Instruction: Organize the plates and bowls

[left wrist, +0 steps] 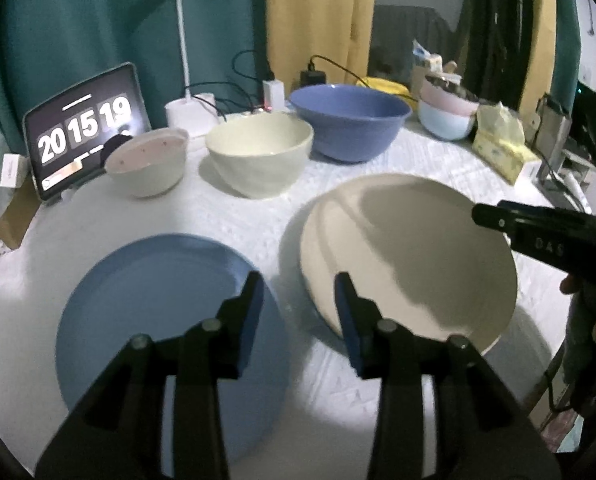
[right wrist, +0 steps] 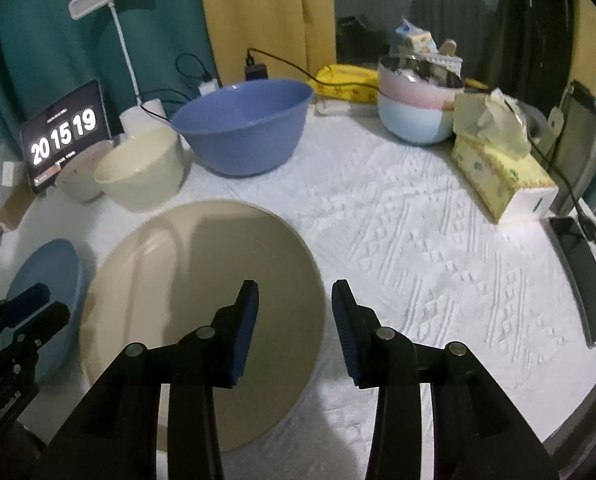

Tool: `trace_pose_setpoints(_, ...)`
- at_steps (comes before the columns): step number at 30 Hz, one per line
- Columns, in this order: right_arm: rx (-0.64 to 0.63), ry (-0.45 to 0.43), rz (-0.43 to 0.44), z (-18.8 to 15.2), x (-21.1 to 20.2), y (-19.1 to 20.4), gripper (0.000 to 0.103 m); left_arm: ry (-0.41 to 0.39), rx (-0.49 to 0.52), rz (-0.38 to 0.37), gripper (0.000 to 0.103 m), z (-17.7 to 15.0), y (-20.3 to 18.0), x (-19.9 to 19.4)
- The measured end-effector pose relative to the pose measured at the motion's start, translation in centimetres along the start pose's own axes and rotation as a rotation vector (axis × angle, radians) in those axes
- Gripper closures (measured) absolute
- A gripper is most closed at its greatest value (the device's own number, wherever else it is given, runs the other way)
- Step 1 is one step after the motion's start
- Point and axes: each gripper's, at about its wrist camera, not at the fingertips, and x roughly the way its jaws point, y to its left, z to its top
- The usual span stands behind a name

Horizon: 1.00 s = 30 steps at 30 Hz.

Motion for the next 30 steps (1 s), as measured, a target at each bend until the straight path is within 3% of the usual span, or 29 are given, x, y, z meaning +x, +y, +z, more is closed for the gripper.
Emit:
trace_pose_setpoints(12,-0.078,-0.023,0.105,0.8,-1.8,5.5,0.063,-0.066,-0.084,0.034,0.059,-0.2,4.0,-2.6)
trace_pose_setpoints(30,-0.154,0.005,0.182,0.6,-0.9,11.9,0.063,-0.073,-0.153,0.105,0.059,-1.7,9.7,-3.6)
